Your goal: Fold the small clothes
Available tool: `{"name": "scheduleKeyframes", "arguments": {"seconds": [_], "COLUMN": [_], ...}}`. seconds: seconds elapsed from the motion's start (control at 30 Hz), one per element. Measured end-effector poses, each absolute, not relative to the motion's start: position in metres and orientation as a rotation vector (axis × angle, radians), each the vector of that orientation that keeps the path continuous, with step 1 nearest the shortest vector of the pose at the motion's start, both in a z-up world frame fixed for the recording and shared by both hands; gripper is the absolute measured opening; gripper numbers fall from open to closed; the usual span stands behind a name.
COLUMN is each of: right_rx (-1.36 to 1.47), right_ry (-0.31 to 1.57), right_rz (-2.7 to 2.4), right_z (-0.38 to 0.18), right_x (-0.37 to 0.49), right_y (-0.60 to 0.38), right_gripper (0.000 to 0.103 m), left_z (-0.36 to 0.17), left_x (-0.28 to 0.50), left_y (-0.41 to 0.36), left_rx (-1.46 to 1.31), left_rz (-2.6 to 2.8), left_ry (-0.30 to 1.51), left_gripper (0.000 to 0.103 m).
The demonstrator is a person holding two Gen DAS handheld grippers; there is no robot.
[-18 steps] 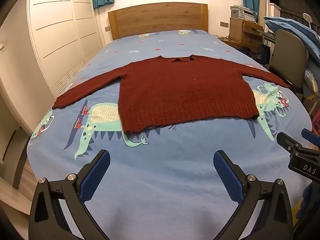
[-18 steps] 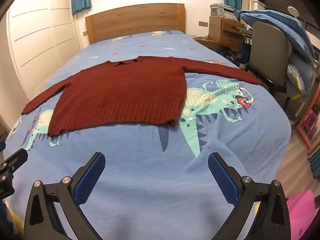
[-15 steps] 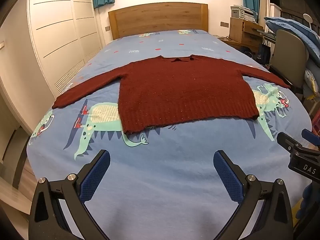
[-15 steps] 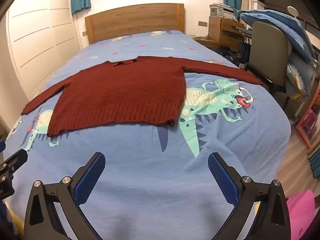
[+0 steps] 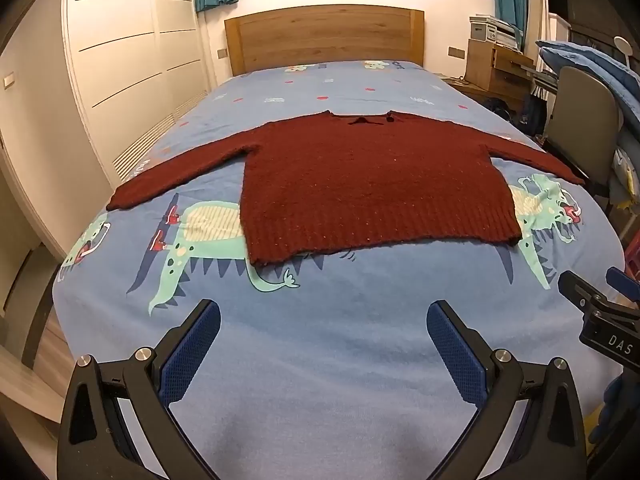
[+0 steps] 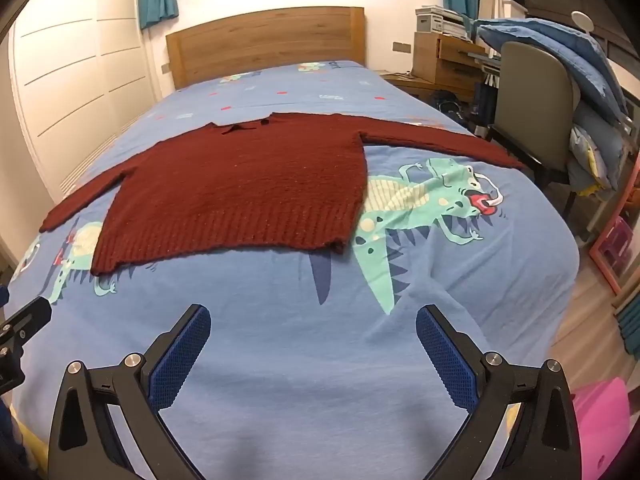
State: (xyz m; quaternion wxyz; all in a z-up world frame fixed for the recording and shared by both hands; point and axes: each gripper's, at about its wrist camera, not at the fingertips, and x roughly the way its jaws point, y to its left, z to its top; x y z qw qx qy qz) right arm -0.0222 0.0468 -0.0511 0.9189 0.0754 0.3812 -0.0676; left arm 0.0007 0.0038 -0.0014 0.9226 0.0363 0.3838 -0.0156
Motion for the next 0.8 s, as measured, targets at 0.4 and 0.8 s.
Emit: {"name": "scheduleKeyframes", "arguments": {"seconds": [0.4,0.8], "right_rx": [0.157,0.159], "right_ry": [0.779,0.781], "right_rz": [-0.151,-0.156], "right_z": [-0.049,-0.05], "right_x": [-0.024,-0.023], "right_y": [0.041,0.041], "right_gripper": [0.103,0.103], "left_z": [-0.001,-0.001], "left_x": [0.0,0.001], "left_y": [0.004,0.005], "left_rx": [0.067,0.064], "left_rz": [-0.021,-0.029], "left_ry": [0.771,0.762], "left_gripper": [0.102,0.102]}}
